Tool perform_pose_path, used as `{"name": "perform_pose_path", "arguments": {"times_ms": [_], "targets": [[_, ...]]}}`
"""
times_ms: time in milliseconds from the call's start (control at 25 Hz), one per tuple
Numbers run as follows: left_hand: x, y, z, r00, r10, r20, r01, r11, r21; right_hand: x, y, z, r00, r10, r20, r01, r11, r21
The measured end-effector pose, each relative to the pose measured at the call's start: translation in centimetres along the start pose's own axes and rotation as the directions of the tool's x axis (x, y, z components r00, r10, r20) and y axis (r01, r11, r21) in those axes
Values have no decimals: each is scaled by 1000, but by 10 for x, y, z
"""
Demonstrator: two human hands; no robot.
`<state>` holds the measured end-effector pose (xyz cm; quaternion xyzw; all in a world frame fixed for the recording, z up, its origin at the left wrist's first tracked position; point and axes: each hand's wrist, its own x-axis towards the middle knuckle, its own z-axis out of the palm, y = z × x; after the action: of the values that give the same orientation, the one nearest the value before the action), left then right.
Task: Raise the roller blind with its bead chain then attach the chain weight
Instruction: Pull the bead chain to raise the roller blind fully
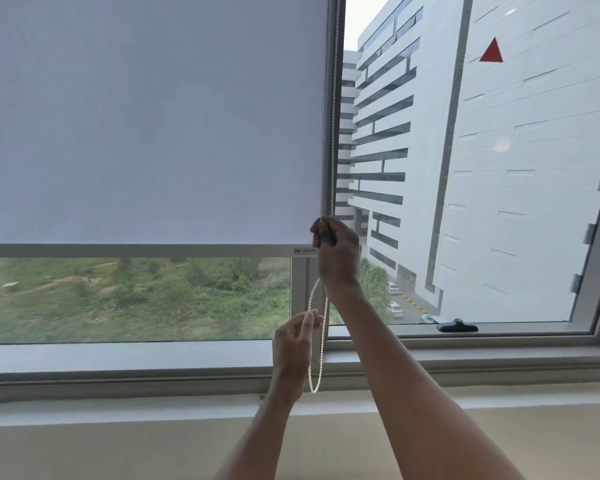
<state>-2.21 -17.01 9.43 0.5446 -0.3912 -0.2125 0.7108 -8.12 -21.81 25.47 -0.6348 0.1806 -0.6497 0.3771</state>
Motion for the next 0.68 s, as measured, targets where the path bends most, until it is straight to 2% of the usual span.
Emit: {"name": "perform_pose_path", "arguments": {"times_ms": [80,160,320,440,600,680], "targets": [[6,12,-2,999,0,-50,8,985,172,-10,12,-6,1000,27,3,-27,1000,6],[18,33,-2,994,41,-102,-23,984,179,-18,23,-10,998,55,2,-55,998,-3],[46,101,3,980,166,-106,-163,986,40,-34,42,-12,996,92,-15,-93,993,-77],[64,148,13,961,275,-25,-276,959,-64,-50,54,-10,990,139,-2,-139,989,-46],[79,198,26,959,270,81,-240,932,-271,-76,66,-7,976,212,51,-212,977,0],[85,216,30,962,258,90,-208,905,-370,-87,71,-8,972,230,56,-230,973,9]]}}
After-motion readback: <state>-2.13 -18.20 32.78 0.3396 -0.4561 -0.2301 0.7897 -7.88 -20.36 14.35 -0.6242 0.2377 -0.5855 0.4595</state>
